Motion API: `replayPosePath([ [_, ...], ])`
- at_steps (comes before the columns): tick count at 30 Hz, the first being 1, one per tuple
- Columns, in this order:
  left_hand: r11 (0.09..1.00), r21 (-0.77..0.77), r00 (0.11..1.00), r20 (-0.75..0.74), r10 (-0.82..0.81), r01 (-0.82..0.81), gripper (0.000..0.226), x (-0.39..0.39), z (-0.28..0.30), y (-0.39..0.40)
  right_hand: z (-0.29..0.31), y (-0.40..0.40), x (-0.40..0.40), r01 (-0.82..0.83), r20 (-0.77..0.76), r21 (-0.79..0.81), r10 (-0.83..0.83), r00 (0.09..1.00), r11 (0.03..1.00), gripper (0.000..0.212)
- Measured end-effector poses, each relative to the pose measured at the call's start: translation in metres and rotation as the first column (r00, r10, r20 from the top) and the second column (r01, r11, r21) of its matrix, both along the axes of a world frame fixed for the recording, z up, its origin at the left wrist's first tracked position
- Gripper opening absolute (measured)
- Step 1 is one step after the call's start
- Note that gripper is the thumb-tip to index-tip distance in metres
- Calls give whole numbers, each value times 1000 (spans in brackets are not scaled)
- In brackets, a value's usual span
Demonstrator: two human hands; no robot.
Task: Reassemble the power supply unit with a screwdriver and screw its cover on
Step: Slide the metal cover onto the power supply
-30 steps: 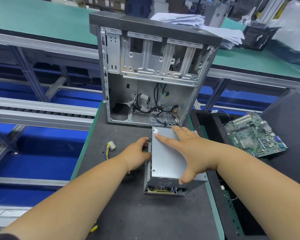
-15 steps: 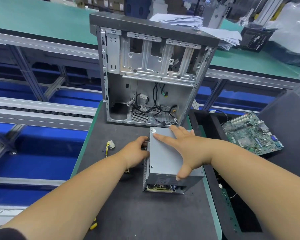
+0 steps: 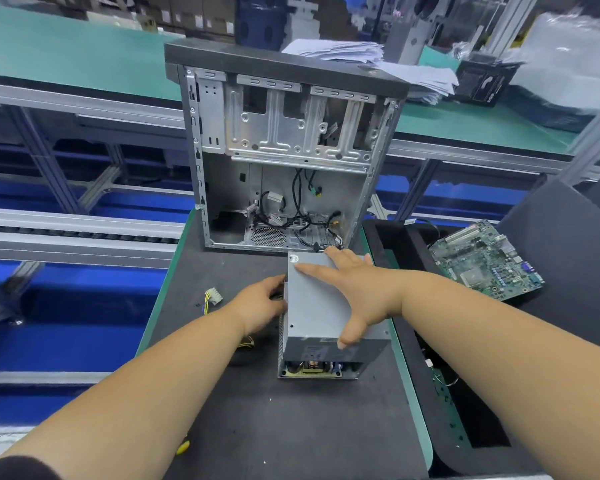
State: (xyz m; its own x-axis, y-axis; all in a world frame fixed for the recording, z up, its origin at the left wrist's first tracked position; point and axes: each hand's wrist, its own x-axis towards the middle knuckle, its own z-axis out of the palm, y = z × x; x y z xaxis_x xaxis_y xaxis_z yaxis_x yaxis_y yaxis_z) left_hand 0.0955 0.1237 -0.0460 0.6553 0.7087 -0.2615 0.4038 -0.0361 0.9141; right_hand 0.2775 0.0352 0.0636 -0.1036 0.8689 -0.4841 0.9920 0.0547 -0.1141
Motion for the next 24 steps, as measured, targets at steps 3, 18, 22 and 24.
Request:
replayPosePath([
  [3,999,-51,999,48,10,-7,54,1,-1,-2,-7,-6,7,20,-76,44,-17,997,999,131],
  [18,877,-463,933,239,267,-133,26,10,23,-40,-15,-7,16,11,-143,98,3,990,995,129],
  [22,810,-558,889,261,377,-180,17,15,24,-44,-26,-26,33,527,-576,404,-239,781,747,80],
  [24,788,-580,872,256,418,-208,18,14,20,-46,-39,-37,44,764,-661,393,-420,622,511,47],
])
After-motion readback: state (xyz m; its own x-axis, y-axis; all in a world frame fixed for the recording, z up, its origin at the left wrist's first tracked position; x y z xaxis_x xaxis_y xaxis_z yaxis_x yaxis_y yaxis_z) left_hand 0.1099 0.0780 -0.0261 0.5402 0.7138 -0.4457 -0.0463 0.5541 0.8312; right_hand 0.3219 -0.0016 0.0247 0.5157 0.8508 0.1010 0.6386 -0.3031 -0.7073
